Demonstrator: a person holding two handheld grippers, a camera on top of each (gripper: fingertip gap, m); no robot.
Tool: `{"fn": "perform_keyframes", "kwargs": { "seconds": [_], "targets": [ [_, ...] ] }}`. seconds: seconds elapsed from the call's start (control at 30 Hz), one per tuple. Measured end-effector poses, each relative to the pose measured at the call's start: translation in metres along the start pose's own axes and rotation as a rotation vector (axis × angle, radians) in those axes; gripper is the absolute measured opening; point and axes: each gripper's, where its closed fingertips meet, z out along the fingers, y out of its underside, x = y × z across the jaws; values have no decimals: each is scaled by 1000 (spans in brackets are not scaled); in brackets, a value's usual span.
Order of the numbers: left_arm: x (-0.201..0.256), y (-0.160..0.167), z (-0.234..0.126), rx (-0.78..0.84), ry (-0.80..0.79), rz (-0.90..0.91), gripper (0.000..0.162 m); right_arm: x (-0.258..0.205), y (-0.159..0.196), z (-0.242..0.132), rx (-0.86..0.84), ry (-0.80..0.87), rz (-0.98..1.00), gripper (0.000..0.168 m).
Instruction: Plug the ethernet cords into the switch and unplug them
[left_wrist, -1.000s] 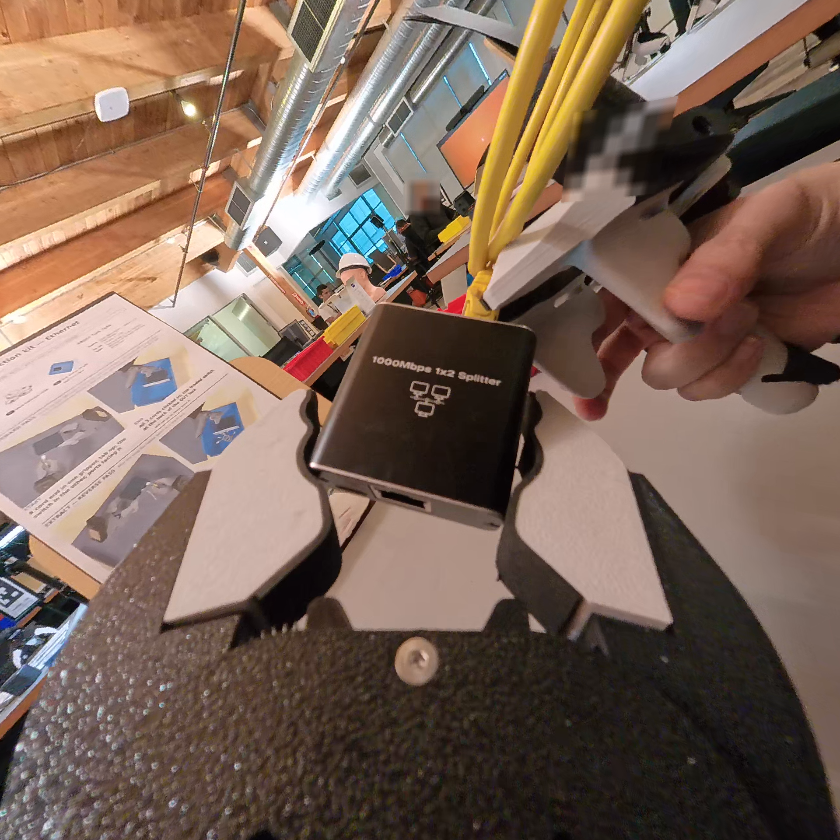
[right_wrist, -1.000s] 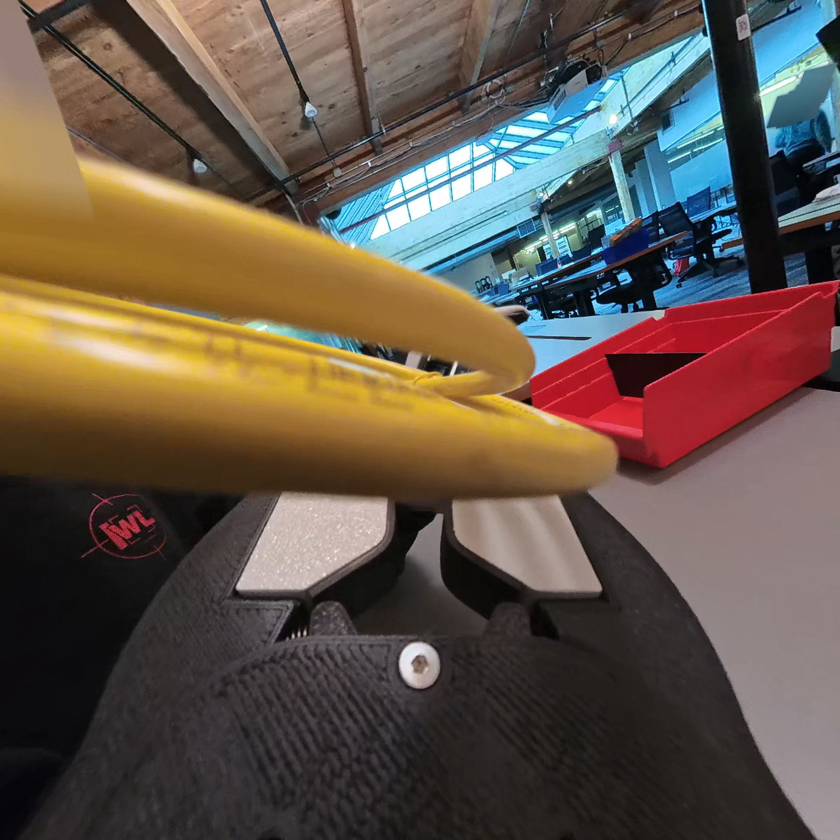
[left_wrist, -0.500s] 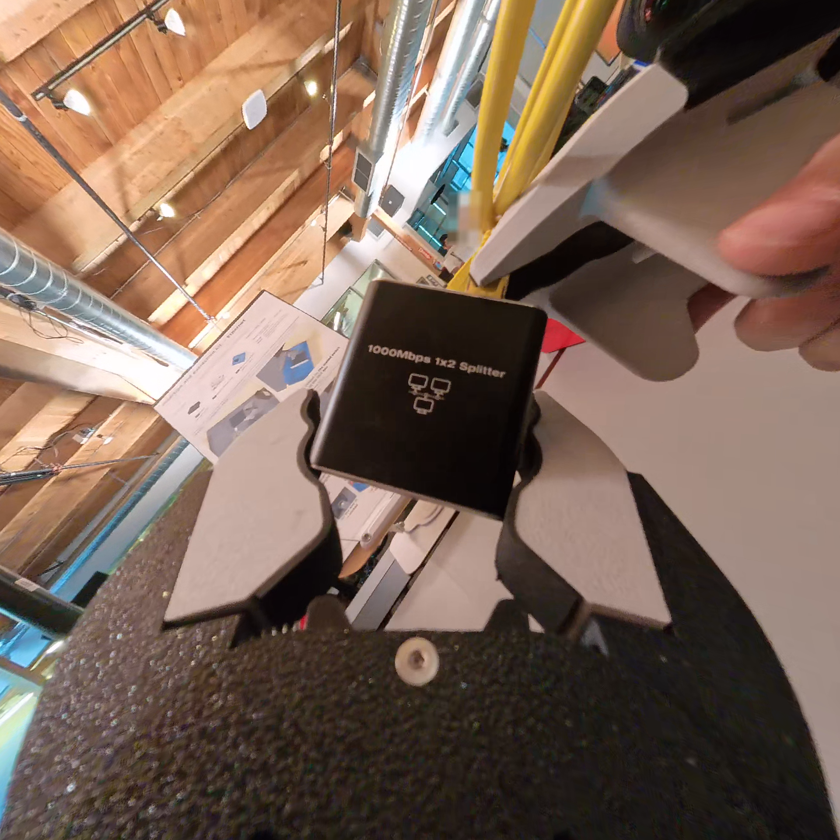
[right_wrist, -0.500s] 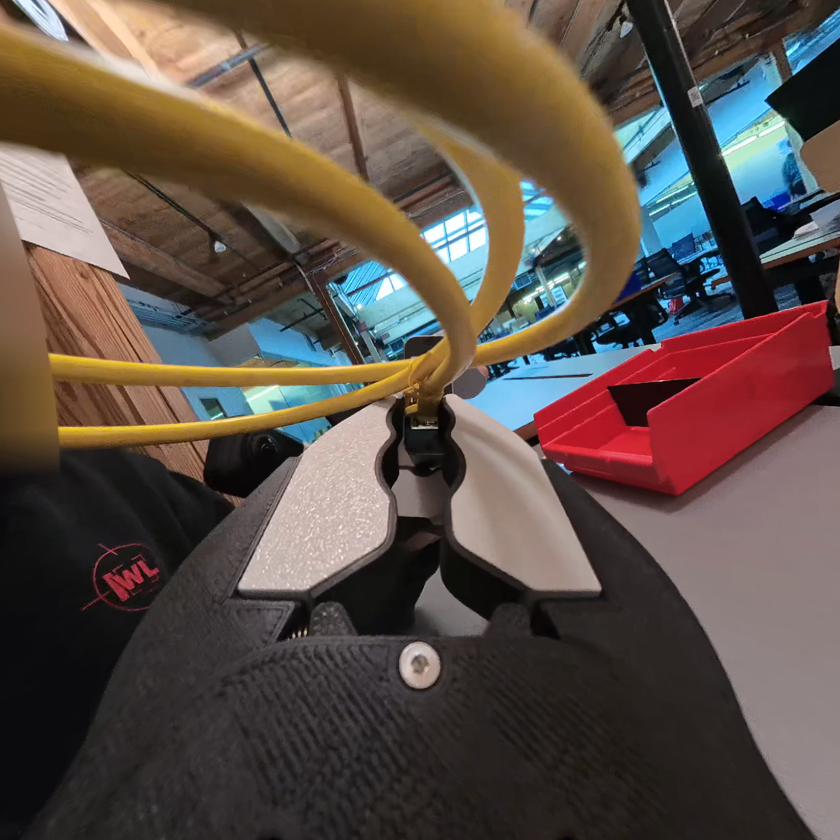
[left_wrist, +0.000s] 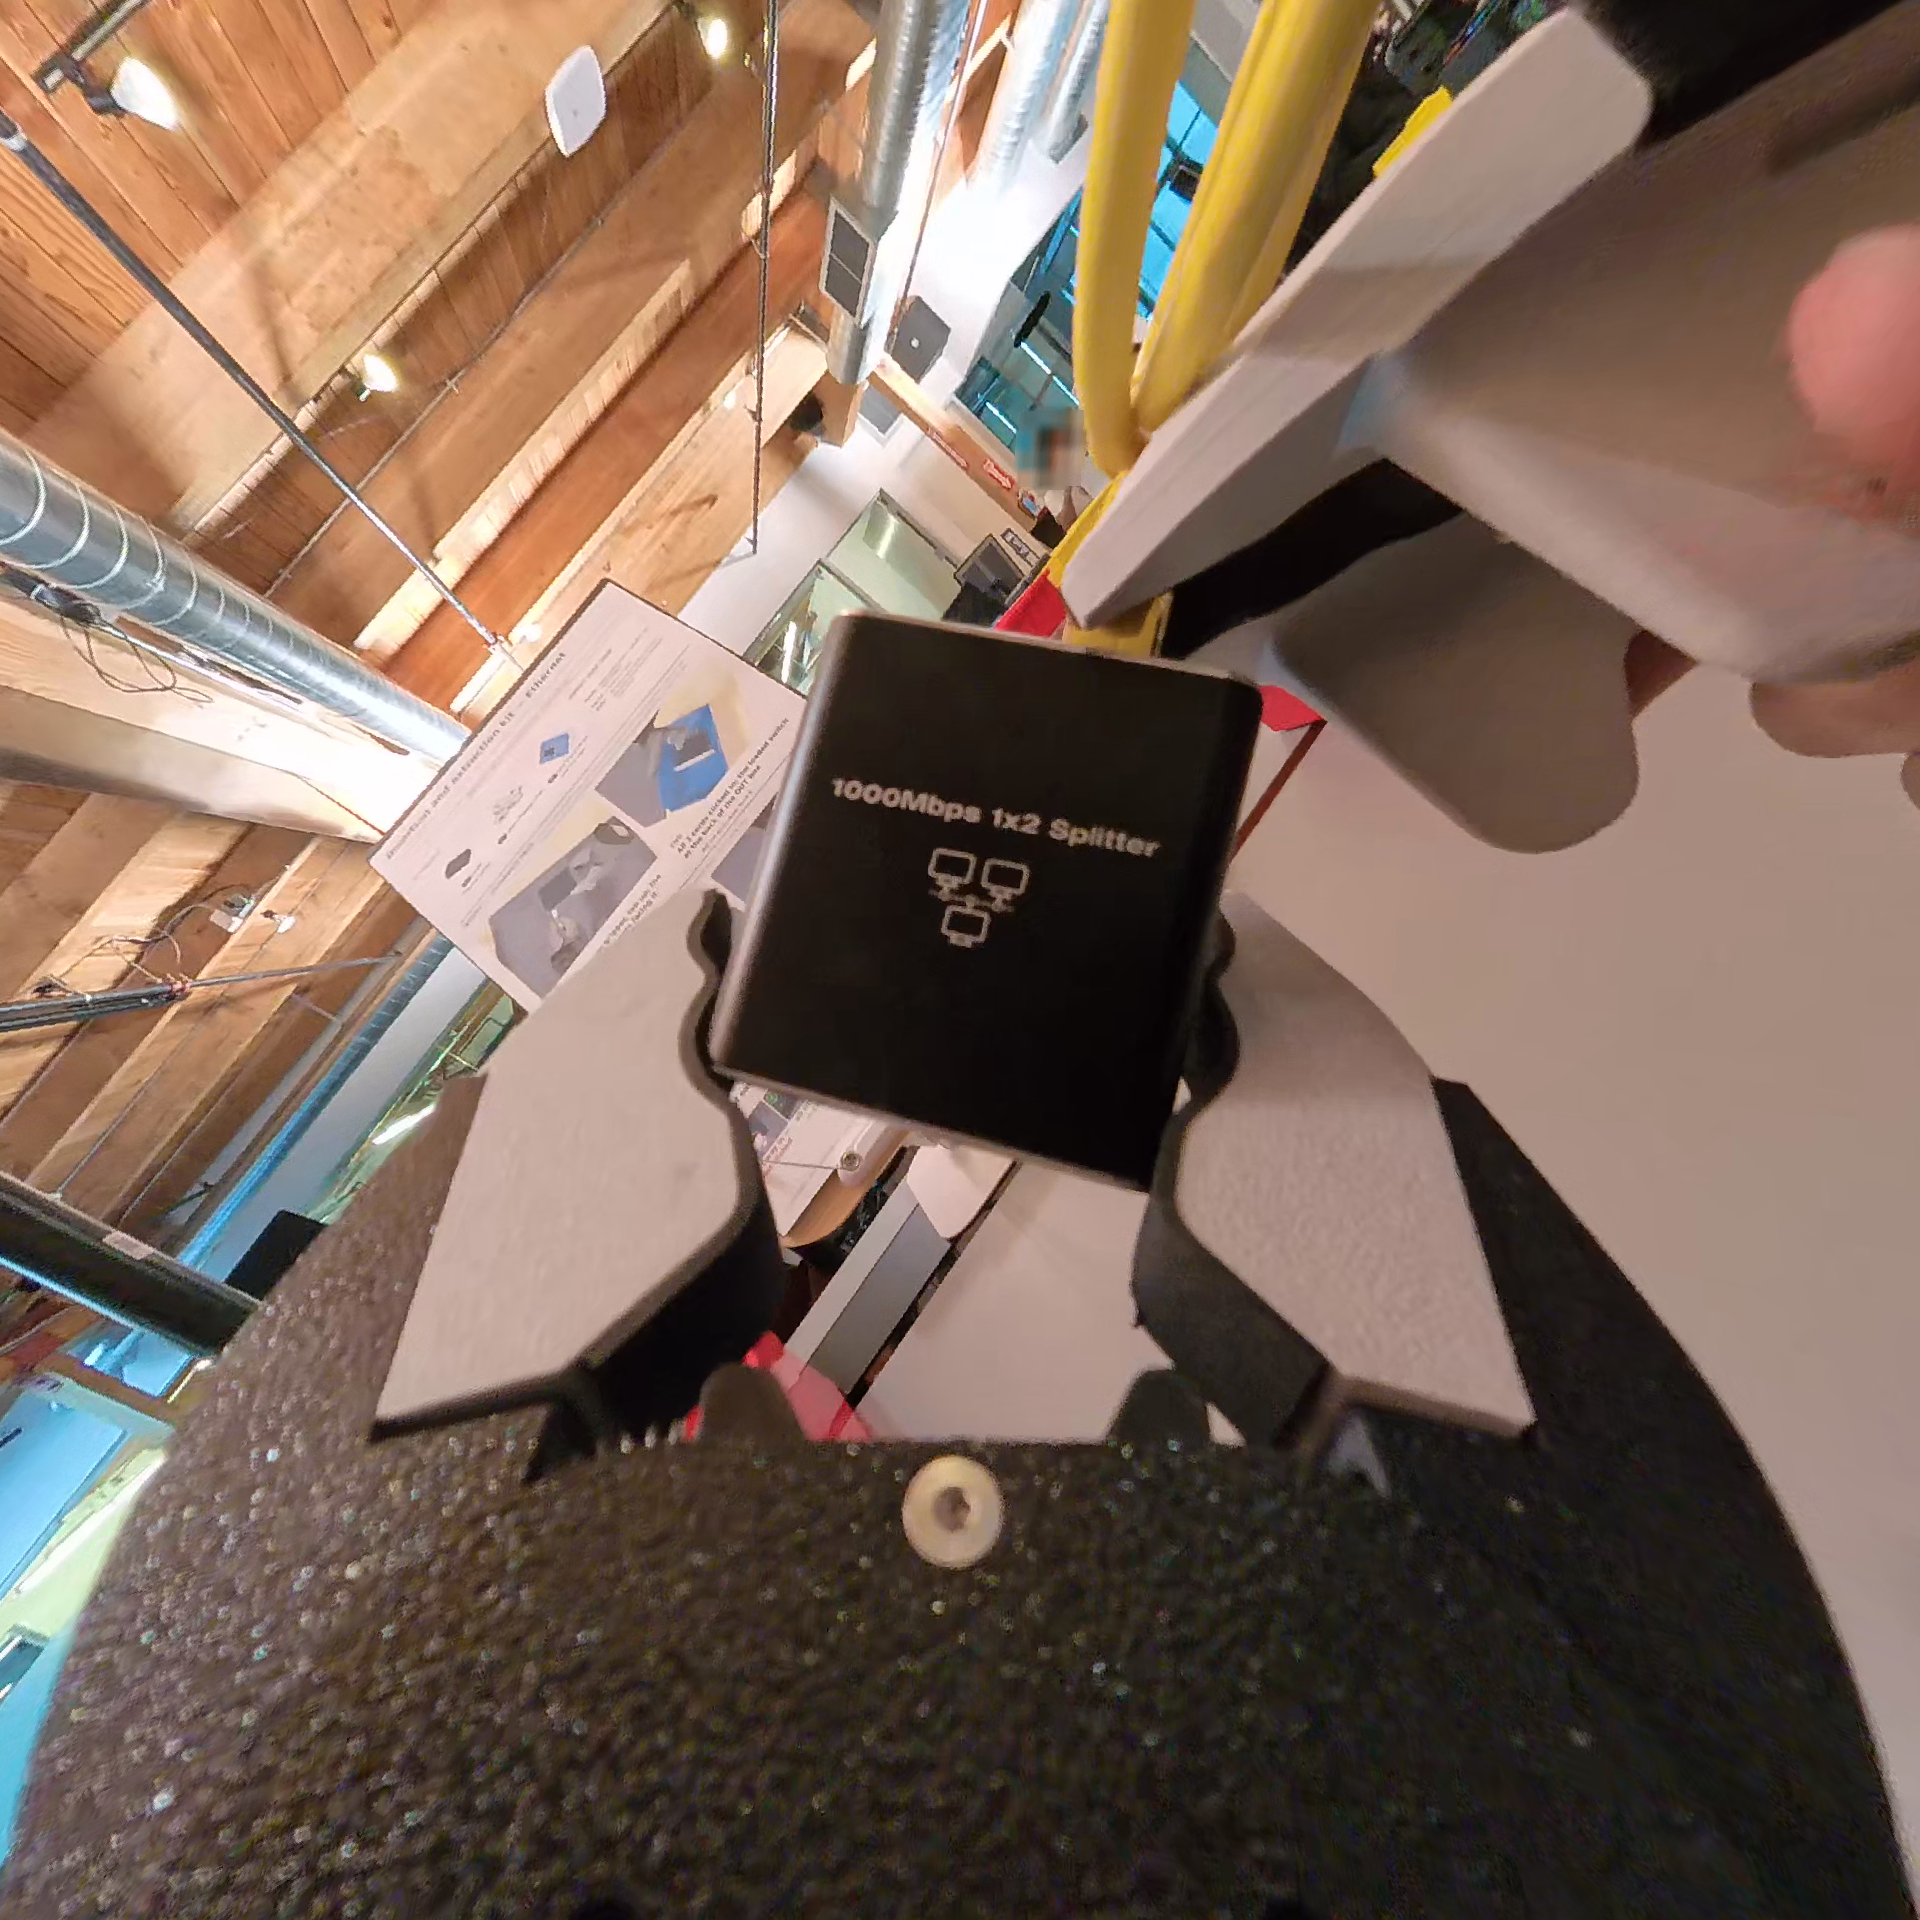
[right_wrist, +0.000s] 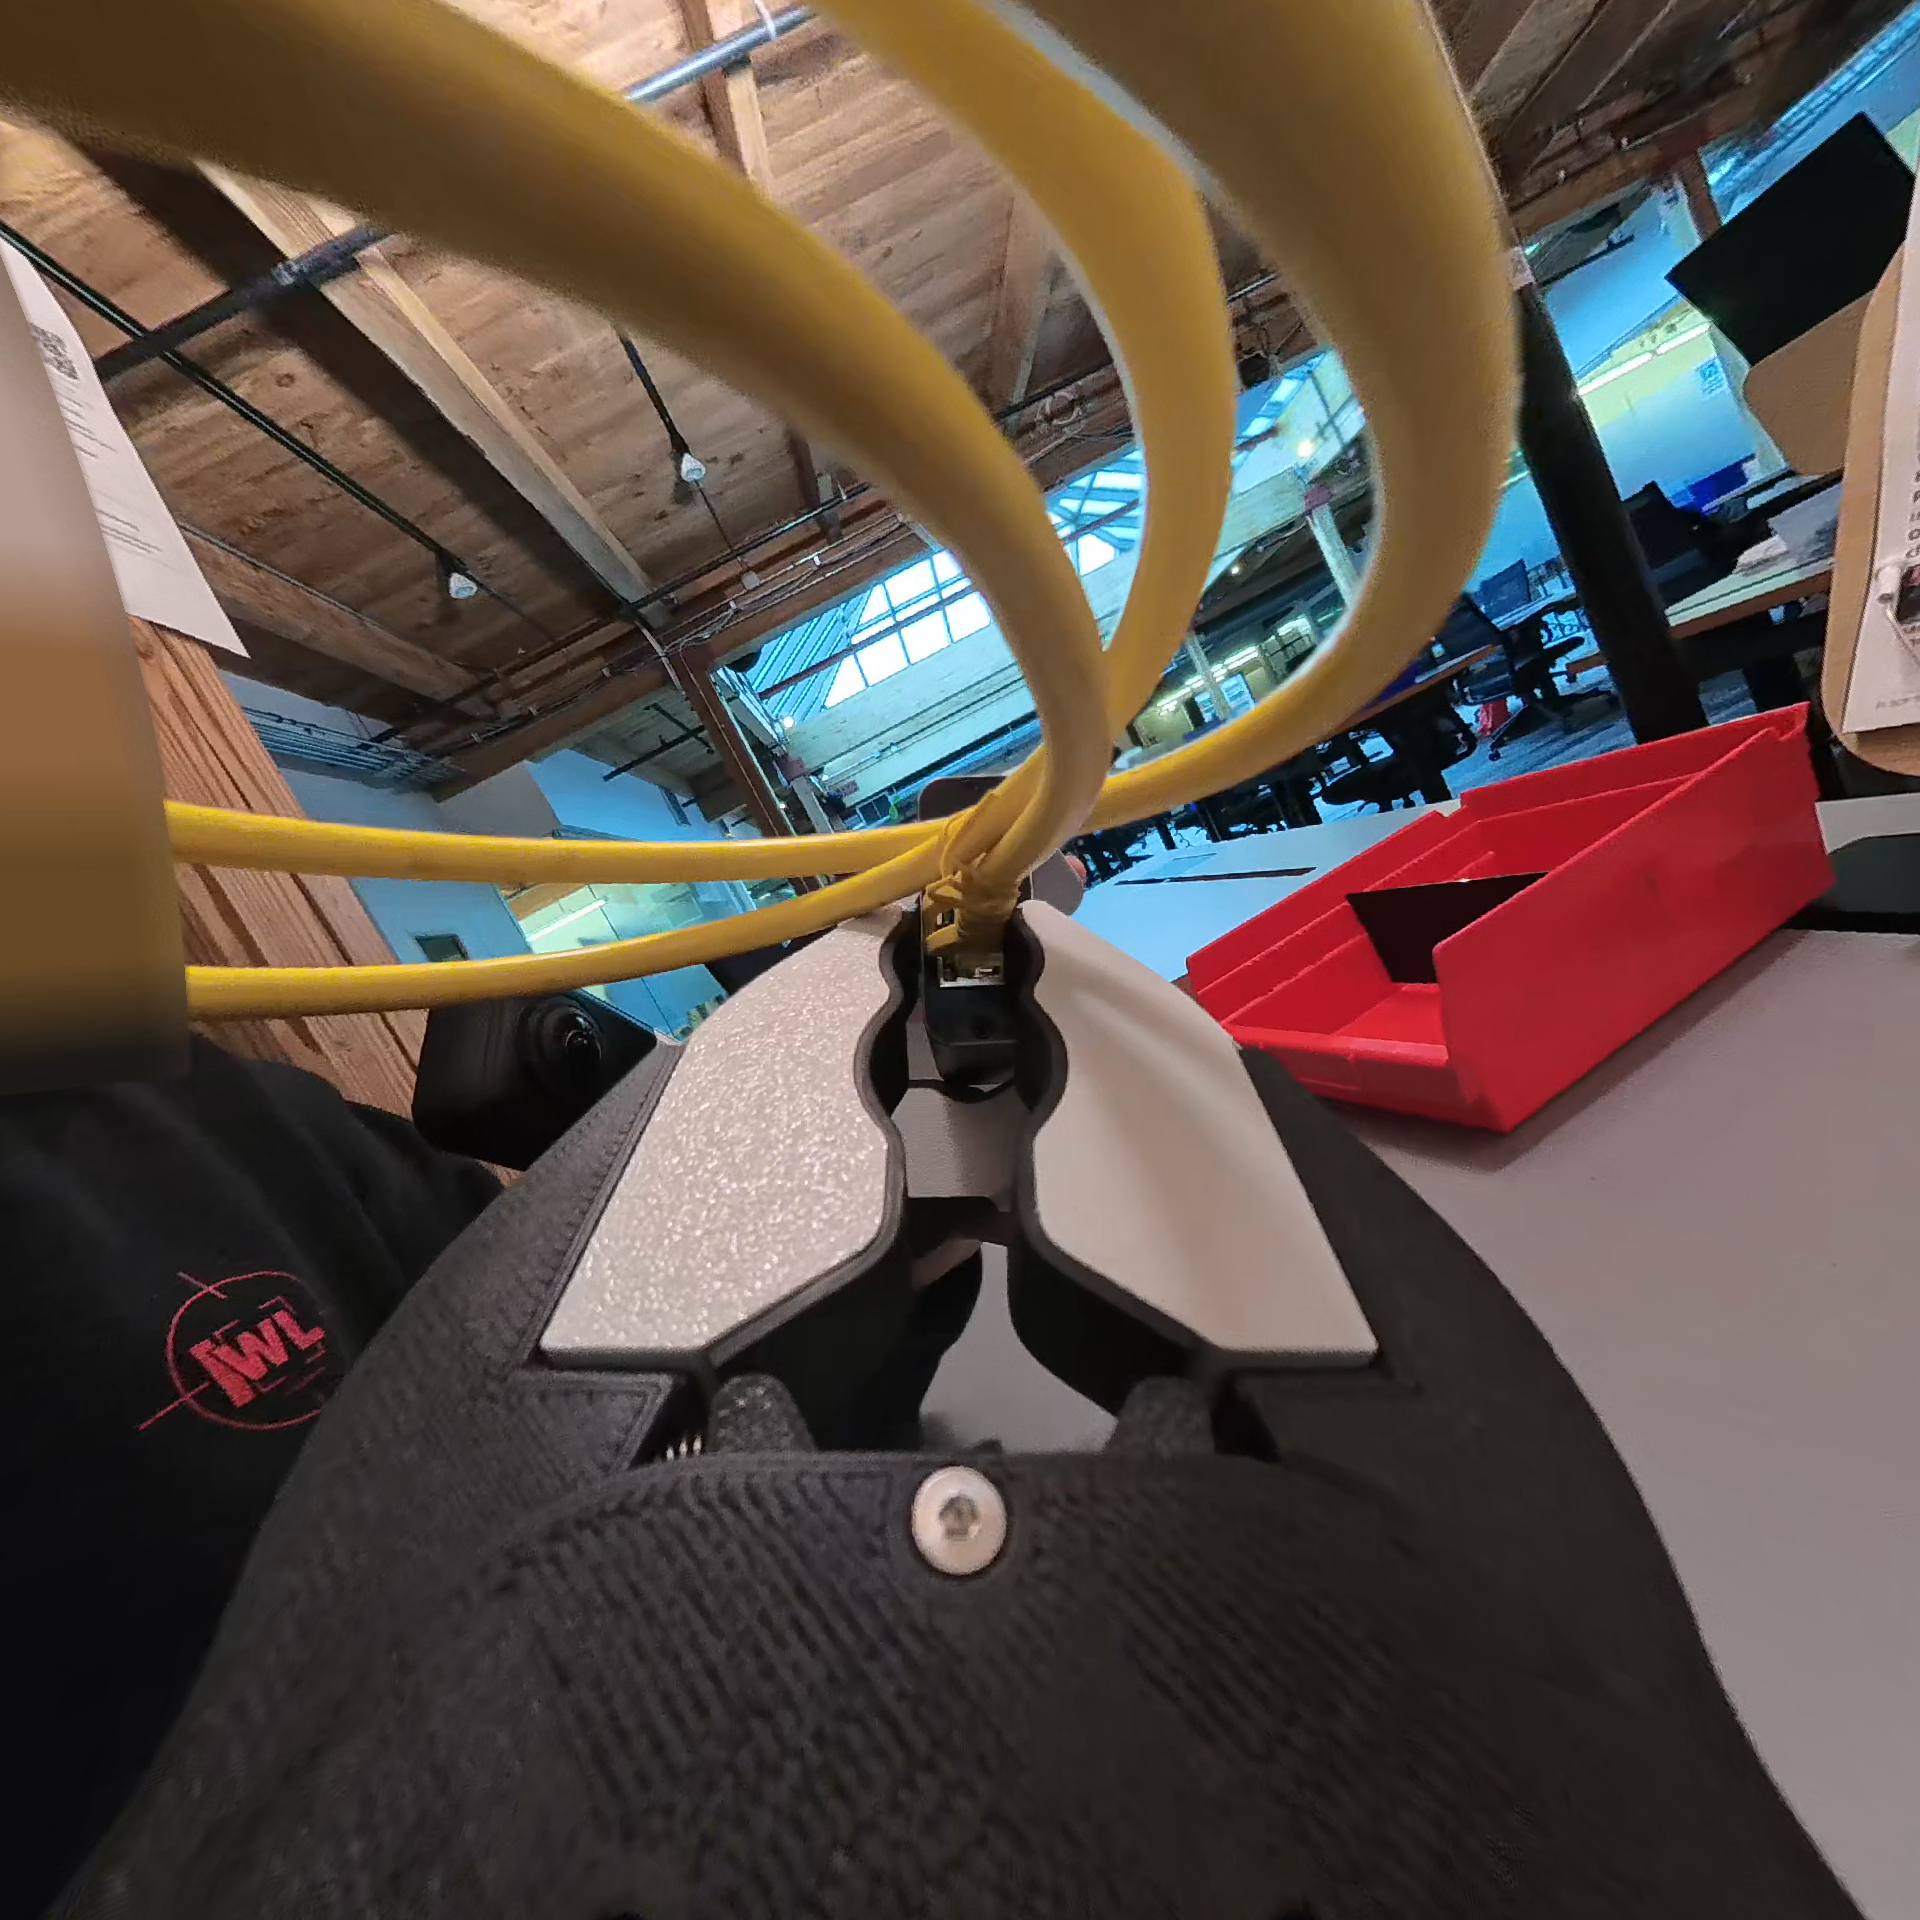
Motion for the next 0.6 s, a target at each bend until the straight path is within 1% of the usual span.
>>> {"fn": "perform_keyframes", "kwargs": {
  "seconds": [0.2,0.4,0.5,0.6],
  "targets": [
    [0,2,1,-17,-3,26,85,3,0,0,6,4,44,15],
    [-1,10,3,-55,7,11,85,7,1,4,-25,55,16,15],
    [-2,9,2,-46,2,4,85,6,1,5,-31,49,33,15],
    [-1,8,2,-44,-1,7,85,4,1,3,-49,43,-17,15]
  ]
}}
